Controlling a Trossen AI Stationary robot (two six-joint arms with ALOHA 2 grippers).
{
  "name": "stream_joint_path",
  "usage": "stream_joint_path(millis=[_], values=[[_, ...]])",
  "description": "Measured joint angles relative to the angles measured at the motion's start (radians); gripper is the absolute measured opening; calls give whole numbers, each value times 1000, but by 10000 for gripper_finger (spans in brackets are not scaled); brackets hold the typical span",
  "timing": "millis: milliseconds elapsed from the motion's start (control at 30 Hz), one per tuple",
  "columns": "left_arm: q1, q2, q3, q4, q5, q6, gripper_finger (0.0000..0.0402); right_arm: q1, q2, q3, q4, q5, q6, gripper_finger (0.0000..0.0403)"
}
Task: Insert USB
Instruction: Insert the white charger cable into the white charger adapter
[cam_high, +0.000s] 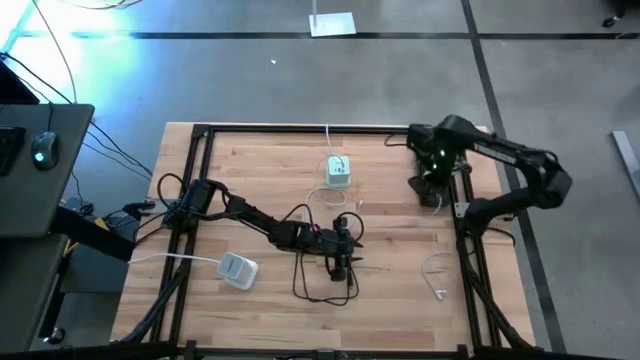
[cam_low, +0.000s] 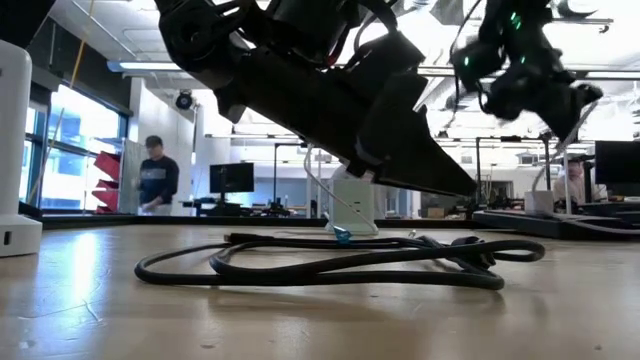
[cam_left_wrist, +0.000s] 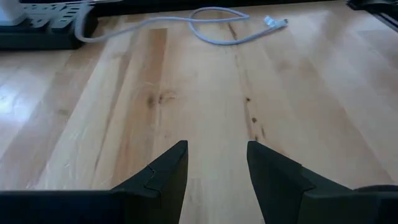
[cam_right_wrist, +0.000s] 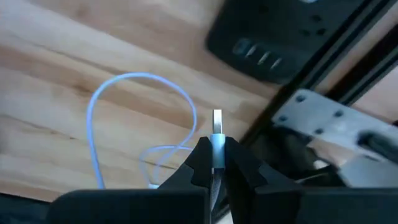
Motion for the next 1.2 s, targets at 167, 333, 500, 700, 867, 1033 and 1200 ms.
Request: stream_joint_path(millis=[167,333,500,700,867,1033,1200], values=[[-5,-4,0,-35,-63,23,145,95,15,-9,58,-54,-49,0],[-35,-16,0,-82,-327,92,145,347,-35,-80,266,-253,42,0],[-54,-16,-1,-5,-386,176,145,604,-36,-161,636,-303,220,0],[-52,-16,-1,128,-242,319,146,753,-34,-216,938,-277,419,0],[-58,-16,-1,150,-211,350,151,792,-32,-223,967,-228,489,0],[-56,-16,-1,172,-266,365,152,801,-11,-223,1031,-220,516,0],[-57,-15,-1,172,-231,385,152,801,20,-223,1065,-221,517,0]])
